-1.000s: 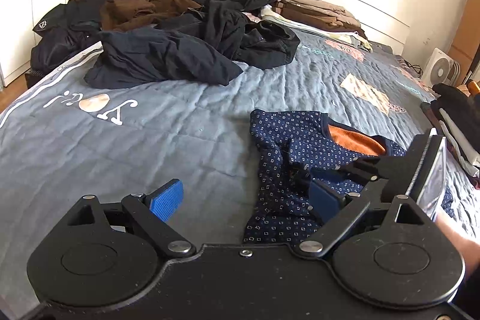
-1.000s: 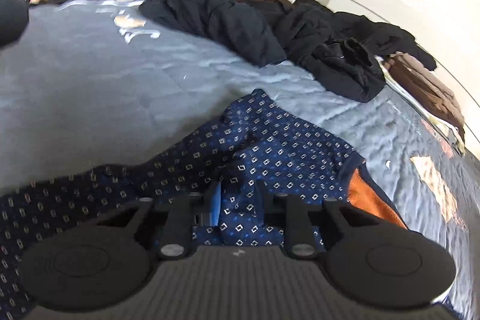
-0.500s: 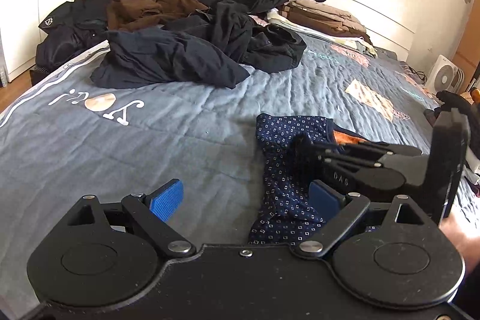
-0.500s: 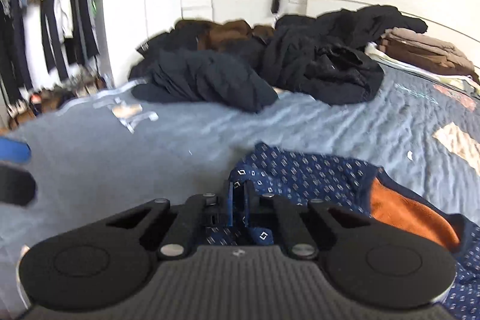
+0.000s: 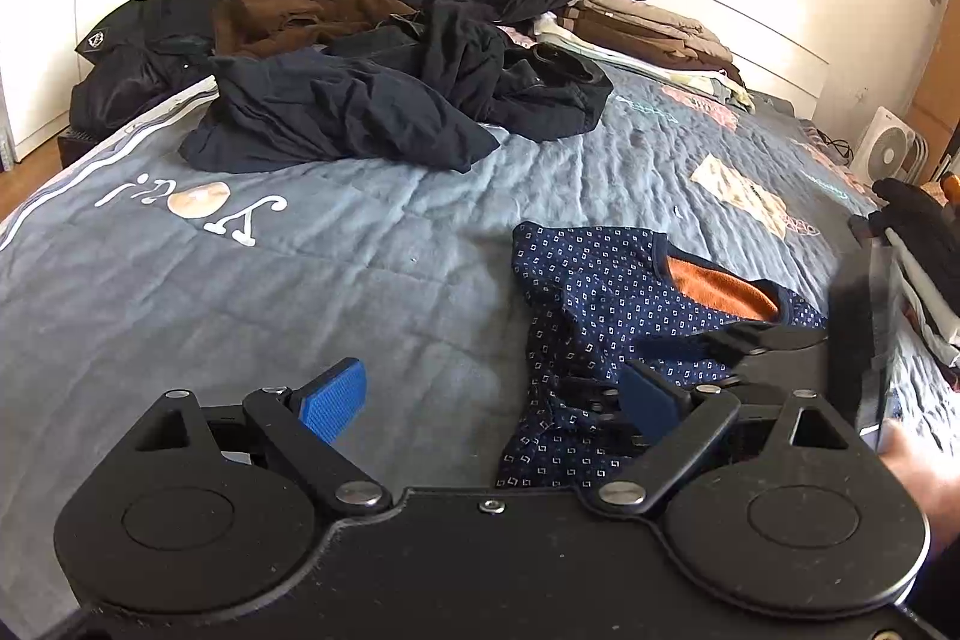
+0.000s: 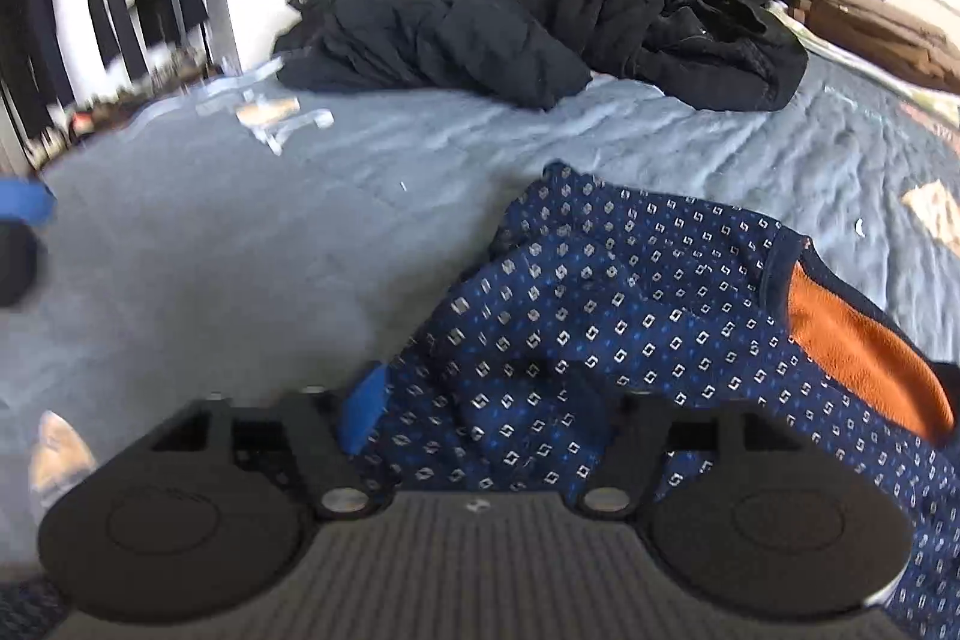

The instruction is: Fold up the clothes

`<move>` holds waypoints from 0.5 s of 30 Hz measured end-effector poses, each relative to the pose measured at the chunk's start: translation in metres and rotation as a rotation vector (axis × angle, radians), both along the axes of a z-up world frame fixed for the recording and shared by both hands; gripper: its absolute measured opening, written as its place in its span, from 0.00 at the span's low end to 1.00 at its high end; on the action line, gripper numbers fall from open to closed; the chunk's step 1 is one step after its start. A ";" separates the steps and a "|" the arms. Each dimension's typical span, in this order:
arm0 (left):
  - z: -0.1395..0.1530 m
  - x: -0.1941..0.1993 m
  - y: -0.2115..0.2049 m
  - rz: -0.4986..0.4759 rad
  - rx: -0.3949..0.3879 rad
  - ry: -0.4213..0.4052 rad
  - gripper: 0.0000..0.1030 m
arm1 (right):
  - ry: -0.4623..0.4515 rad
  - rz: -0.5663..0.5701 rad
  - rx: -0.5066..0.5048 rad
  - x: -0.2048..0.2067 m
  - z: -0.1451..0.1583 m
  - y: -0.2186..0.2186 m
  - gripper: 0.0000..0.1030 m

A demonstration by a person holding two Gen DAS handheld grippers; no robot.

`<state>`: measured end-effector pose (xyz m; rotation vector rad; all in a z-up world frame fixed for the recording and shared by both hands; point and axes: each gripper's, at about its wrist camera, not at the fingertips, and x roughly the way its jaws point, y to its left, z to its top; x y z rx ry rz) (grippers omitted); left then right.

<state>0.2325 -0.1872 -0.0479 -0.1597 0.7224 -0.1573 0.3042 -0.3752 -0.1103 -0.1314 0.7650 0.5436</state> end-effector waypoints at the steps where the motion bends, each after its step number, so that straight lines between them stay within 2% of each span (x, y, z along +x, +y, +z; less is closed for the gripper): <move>1: -0.001 0.000 -0.001 0.000 0.008 0.001 0.88 | 0.002 -0.017 0.017 -0.002 0.006 -0.005 0.88; 2: -0.002 0.000 -0.003 0.000 0.017 0.002 0.91 | 0.003 -0.049 0.029 -0.005 0.011 -0.009 0.93; 4: -0.004 0.001 -0.006 0.001 0.036 0.004 0.93 | 0.011 -0.115 0.038 -0.010 0.020 -0.016 0.95; 7: -0.007 0.000 -0.015 -0.007 0.090 -0.002 0.98 | 0.031 -0.146 0.039 -0.022 0.030 -0.025 0.95; 10: -0.011 -0.002 -0.025 -0.038 0.131 -0.018 1.00 | 0.011 -0.241 0.111 -0.045 0.038 -0.045 0.95; 12: -0.016 -0.001 -0.029 -0.050 0.124 -0.006 1.00 | 0.033 -0.347 0.158 -0.064 0.043 -0.064 0.95; 15: -0.019 -0.003 -0.038 -0.055 0.124 -0.001 1.00 | 0.011 -0.436 0.137 -0.102 0.049 -0.093 0.95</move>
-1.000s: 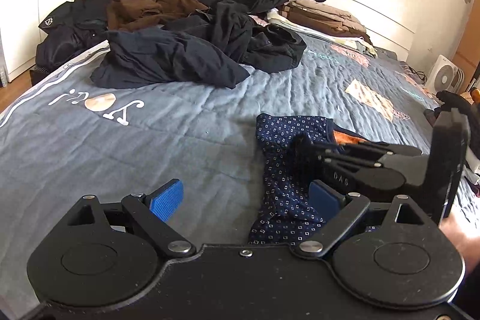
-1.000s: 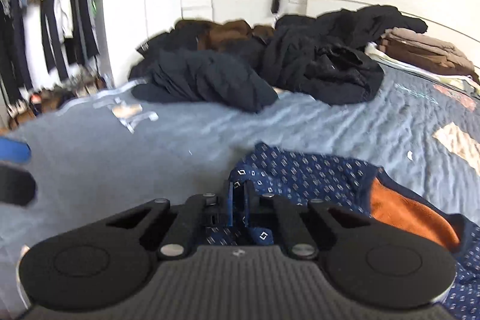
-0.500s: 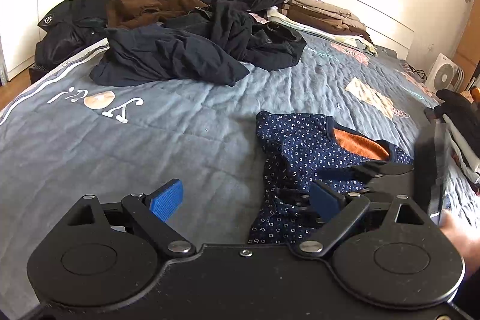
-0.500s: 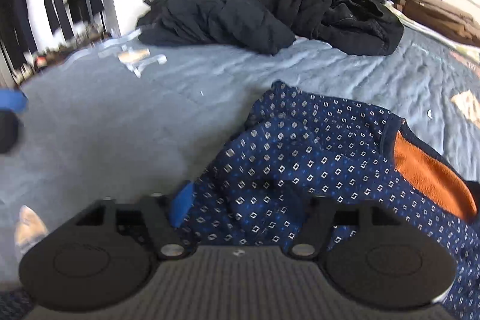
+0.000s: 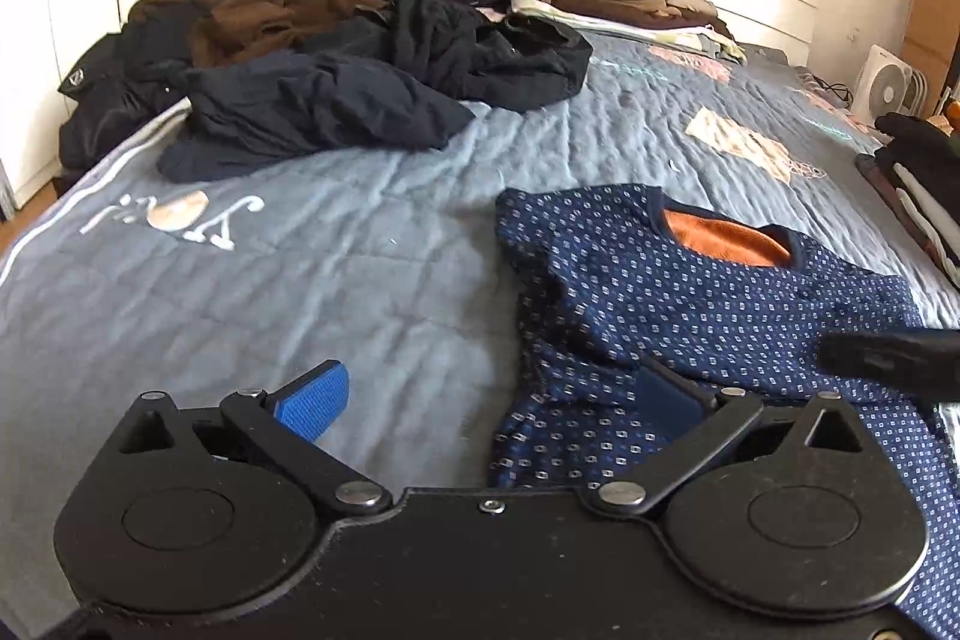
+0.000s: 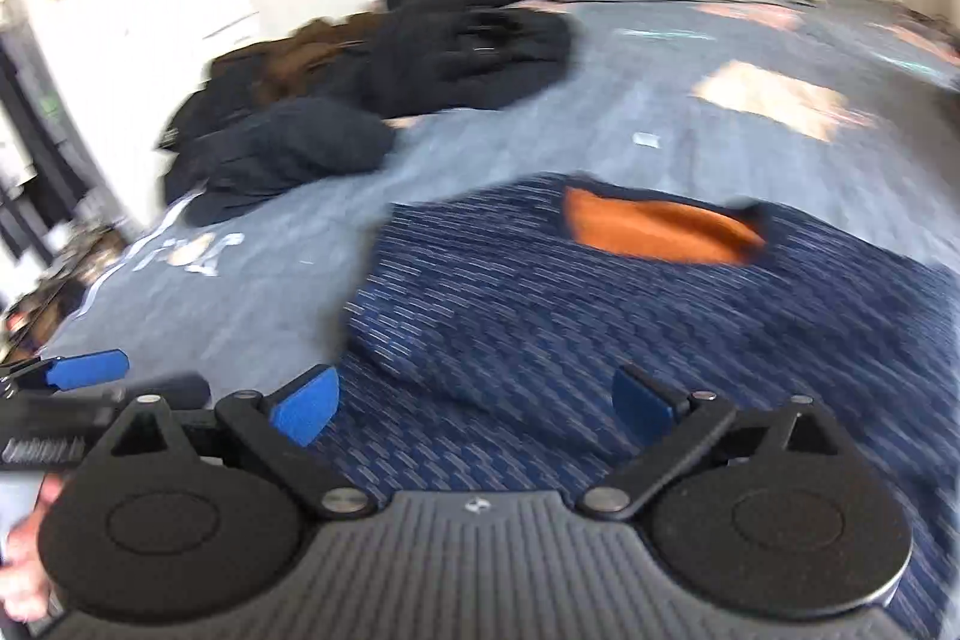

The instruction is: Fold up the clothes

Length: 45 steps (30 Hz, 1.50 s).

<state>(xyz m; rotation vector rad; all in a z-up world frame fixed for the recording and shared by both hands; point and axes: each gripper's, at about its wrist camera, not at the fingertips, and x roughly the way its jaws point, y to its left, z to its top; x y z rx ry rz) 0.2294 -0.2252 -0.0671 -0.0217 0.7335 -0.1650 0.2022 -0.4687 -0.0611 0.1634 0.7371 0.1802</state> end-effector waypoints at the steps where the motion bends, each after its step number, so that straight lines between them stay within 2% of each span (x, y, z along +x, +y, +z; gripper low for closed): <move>1: 0.000 -0.002 -0.005 -0.004 0.012 -0.010 1.00 | -0.026 -0.016 -0.020 -0.015 0.003 -0.010 0.95; 6: -0.002 -0.010 -0.035 -0.031 0.098 -0.042 1.00 | -0.056 -0.138 -0.125 -0.061 0.005 -0.052 0.96; 10: -0.006 -0.011 -0.056 -0.053 0.169 -0.033 1.00 | -0.080 -0.207 -0.105 -0.076 -0.001 -0.076 0.98; 12: -0.008 -0.013 -0.059 -0.058 0.178 -0.038 1.00 | -0.102 -0.225 -0.065 -0.083 -0.007 -0.086 0.98; 15: -0.010 -0.015 -0.056 -0.029 0.144 -0.067 1.00 | -0.136 -0.227 0.033 -0.093 -0.018 -0.103 0.98; 17: -0.011 -0.014 -0.056 -0.012 0.134 -0.081 1.00 | -0.126 -0.213 0.070 -0.092 -0.024 -0.116 0.98; 22: -0.014 -0.016 -0.071 -0.068 0.125 -0.085 1.00 | -0.111 -0.239 -0.080 -0.089 -0.023 -0.132 0.98; 24: -0.015 -0.021 -0.080 -0.112 0.117 -0.101 1.00 | -0.093 -0.263 -0.091 -0.088 -0.026 -0.141 0.98; 28: -0.017 -0.034 -0.101 -0.213 0.097 -0.117 0.98 | -0.058 -0.274 -0.049 -0.089 -0.032 -0.160 0.98; 31: -0.023 -0.038 -0.117 -0.268 0.079 -0.082 0.93 | -0.051 -0.275 -0.051 -0.092 -0.035 -0.169 0.98; 33: -0.027 -0.041 -0.129 -0.294 0.075 -0.060 0.85 | -0.038 -0.280 -0.069 -0.093 -0.037 -0.175 0.98; 36: -0.033 -0.047 -0.145 -0.319 0.078 -0.053 0.85 | -0.020 -0.296 -0.082 -0.095 -0.040 -0.189 0.98; 41: -0.036 -0.069 -0.197 -0.377 0.213 -0.172 0.83 | -0.021 -0.342 -0.061 -0.105 -0.040 -0.223 0.98; 45: -0.039 -0.085 -0.261 -0.486 0.317 -0.273 0.67 | -0.022 -0.392 -0.051 -0.117 -0.035 -0.252 0.98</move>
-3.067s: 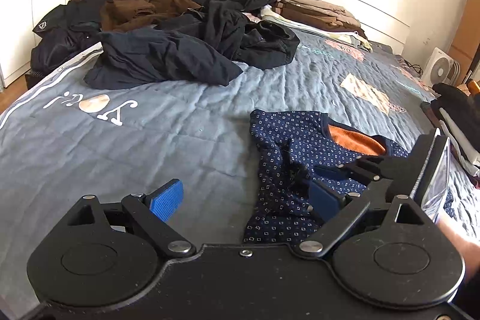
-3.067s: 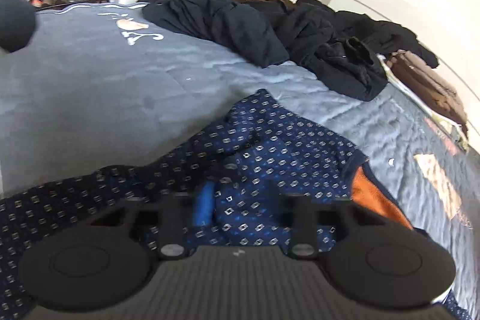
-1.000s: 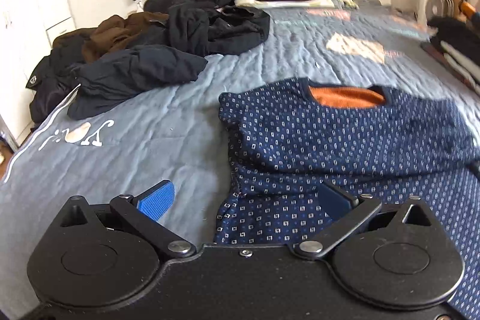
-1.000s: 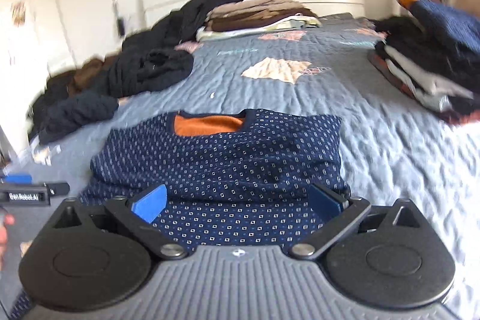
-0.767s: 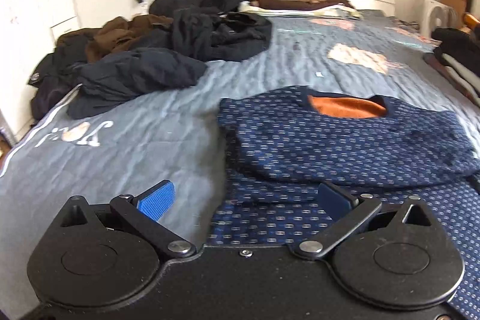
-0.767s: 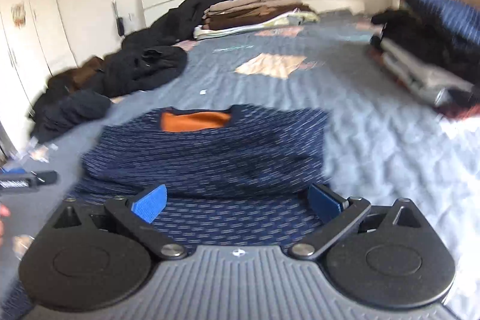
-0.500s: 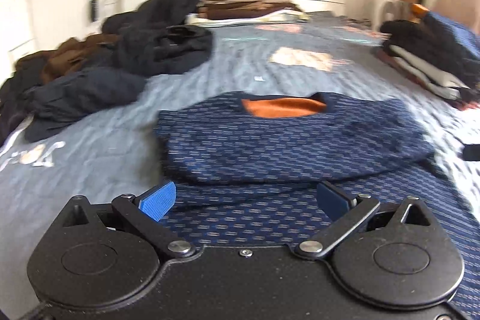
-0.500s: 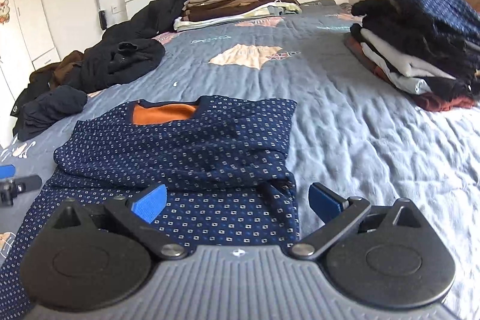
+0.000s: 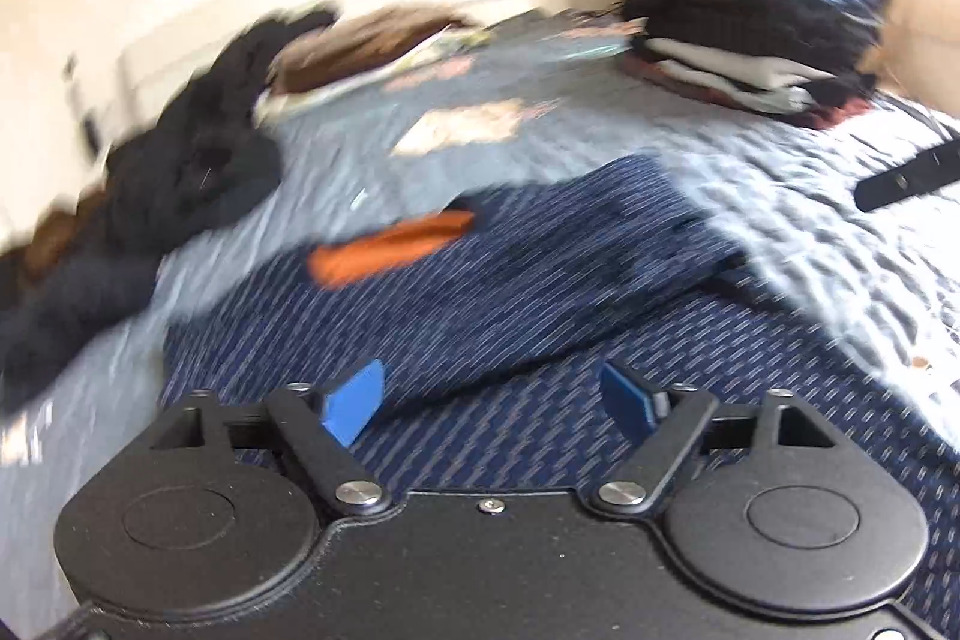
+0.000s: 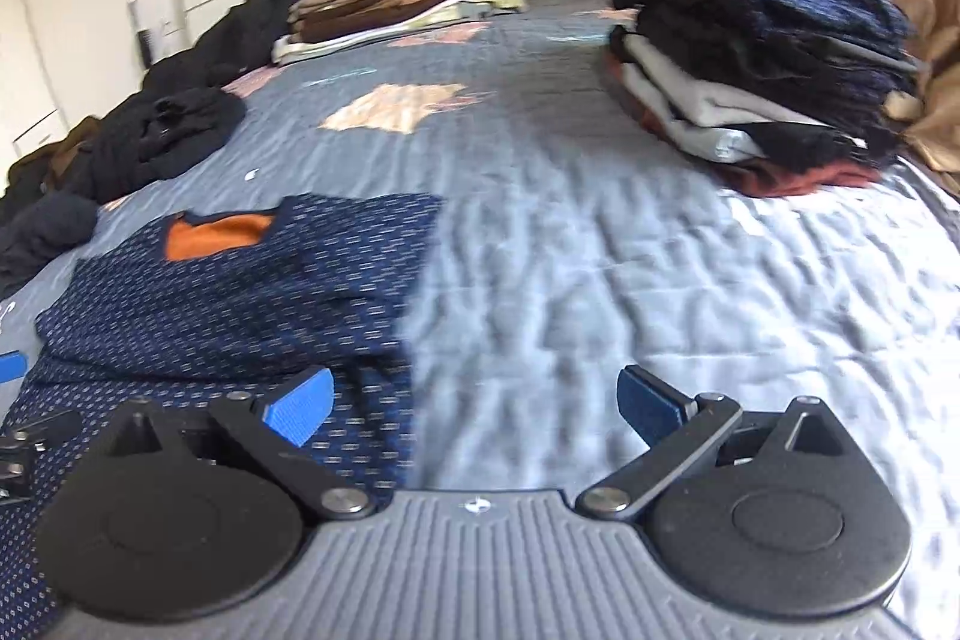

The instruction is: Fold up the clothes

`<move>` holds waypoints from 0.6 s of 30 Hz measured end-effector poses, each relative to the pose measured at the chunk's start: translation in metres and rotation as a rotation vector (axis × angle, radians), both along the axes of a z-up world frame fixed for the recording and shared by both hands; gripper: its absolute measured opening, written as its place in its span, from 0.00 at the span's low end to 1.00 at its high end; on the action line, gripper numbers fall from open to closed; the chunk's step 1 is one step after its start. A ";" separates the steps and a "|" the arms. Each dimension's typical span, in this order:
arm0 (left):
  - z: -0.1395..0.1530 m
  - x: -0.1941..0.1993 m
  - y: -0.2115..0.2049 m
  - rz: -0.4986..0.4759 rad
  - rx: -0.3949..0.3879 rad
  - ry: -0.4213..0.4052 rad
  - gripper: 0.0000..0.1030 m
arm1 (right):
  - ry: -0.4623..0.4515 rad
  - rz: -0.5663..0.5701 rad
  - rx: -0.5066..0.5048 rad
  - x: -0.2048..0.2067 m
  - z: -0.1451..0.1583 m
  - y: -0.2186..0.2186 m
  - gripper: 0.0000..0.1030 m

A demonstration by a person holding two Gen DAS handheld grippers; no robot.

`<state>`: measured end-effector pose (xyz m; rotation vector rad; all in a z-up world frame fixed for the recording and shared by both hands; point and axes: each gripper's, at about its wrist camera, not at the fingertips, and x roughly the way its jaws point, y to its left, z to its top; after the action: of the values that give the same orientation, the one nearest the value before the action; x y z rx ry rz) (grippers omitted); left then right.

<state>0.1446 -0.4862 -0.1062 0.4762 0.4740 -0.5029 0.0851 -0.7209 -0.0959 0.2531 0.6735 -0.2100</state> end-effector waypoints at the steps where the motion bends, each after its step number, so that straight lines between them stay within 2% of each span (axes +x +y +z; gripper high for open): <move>1: -0.004 -0.004 -0.017 -0.032 0.037 -0.031 0.63 | -0.008 -0.015 0.004 -0.004 0.002 -0.007 0.98; 3: -0.014 -0.011 -0.049 -0.088 0.108 -0.097 0.57 | -0.025 -0.042 0.014 -0.013 0.004 -0.019 0.98; 5: -0.031 -0.018 -0.077 -0.129 0.204 -0.198 0.50 | -0.044 -0.067 0.029 -0.021 0.006 -0.031 0.98; 11: -0.076 -0.021 -0.131 -0.217 0.414 -0.374 0.49 | -0.116 -0.138 0.147 -0.036 0.009 -0.060 0.98; 15: -0.101 -0.017 -0.151 -0.261 0.534 -0.447 0.49 | -0.146 -0.146 0.197 -0.039 0.009 -0.069 0.98; 18: -0.111 -0.015 -0.160 -0.292 0.582 -0.479 0.49 | -0.149 -0.162 0.217 -0.043 0.007 -0.075 0.98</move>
<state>0.1299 -0.6460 -0.2177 1.2055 0.0757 -0.5054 0.0421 -0.7963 -0.0891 0.5273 0.5279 -0.2703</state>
